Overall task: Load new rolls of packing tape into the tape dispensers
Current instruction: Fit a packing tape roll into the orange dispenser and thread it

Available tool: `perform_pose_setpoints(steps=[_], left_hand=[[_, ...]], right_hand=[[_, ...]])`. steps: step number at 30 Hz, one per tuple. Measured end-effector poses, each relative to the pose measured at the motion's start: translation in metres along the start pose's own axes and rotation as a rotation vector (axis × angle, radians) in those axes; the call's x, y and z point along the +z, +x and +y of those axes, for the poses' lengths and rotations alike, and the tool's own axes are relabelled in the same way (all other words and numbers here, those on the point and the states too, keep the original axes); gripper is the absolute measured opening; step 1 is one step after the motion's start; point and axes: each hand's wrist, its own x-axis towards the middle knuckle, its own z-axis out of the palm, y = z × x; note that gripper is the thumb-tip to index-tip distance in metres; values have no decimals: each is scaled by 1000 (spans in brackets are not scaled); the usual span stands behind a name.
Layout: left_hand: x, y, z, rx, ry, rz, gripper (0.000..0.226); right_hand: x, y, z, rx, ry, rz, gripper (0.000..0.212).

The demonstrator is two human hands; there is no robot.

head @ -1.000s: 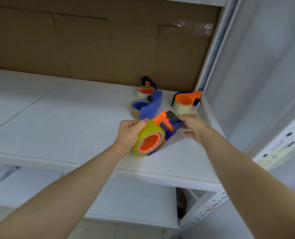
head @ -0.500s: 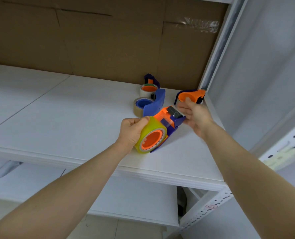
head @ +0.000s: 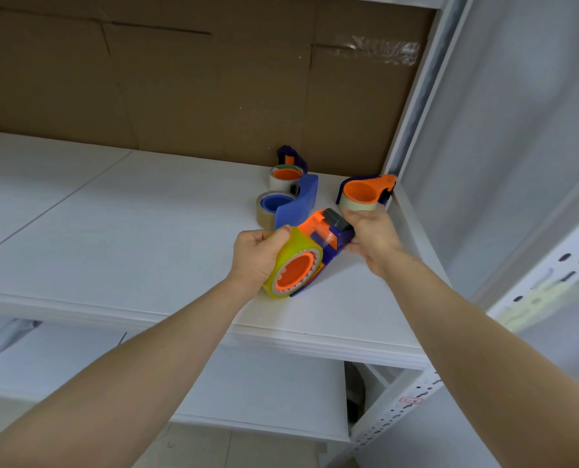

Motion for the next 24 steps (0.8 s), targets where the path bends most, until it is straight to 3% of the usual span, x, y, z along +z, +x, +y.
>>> perform_pose_setpoints(steps=[10, 14, 17, 24], left_hand=[[2, -1, 1, 13, 33, -3, 29], [1, -2, 1, 3, -6, 19, 30], [2, -2, 1, 2, 11, 27, 30], [4, -3, 3, 20, 45, 23, 28]], right_hand=[[3, 5, -7, 16, -58, 41, 18], [-2, 4, 3, 95, 90, -30, 3], [-6, 3, 7, 121, 125, -43, 14], [1, 4, -1, 98, 9, 7, 11]])
